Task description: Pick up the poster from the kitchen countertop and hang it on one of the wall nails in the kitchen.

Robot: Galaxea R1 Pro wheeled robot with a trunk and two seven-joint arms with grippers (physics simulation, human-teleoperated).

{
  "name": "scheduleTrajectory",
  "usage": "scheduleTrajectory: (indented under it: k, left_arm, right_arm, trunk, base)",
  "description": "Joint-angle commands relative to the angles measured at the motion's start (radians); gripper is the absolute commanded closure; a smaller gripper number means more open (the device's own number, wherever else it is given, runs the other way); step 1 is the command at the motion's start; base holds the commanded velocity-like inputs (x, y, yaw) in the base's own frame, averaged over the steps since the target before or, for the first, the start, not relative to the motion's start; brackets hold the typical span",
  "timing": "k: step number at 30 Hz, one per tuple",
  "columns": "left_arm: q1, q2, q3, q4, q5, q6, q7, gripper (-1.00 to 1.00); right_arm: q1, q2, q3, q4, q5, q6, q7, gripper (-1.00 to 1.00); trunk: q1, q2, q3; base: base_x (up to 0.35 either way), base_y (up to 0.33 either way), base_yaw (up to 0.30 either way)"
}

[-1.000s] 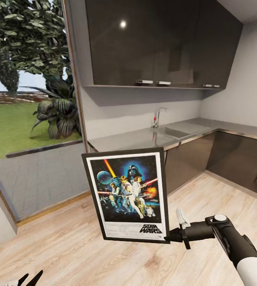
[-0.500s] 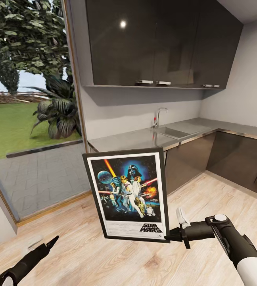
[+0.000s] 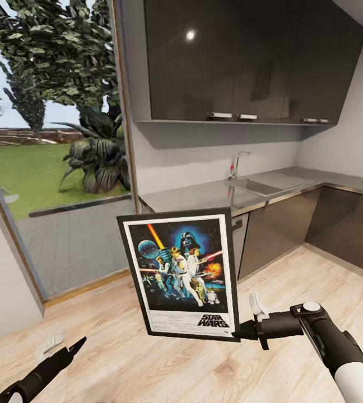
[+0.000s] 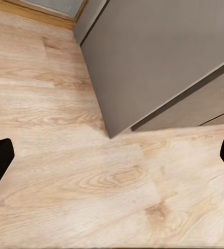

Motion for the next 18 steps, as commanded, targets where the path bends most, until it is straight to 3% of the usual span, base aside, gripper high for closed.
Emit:
scheduleTrajectory:
  k: [1, 18]
  left_arm:
    - [-0.001, 0.0, 0.003, 0.002, 0.01, 0.01, -0.005, -1.0]
    - [-0.001, 0.003, 0.005, 0.046, 0.01, 0.01, -0.005, -1.0]
  right_arm:
    - [-0.001, 0.001, -0.003, -0.001, 0.006, 0.012, 0.006, 1.0]
    - [-0.001, 0.0, -0.003, -0.002, 0.005, 0.012, 0.007, 1.0]
  trunk:
    - [0.0, -0.001, -0.002]
    - [0.0, -0.001, -0.01]
  base:
    - [-0.038, 0.028, 0.028]
    - [-0.007, 0.005, 0.005]
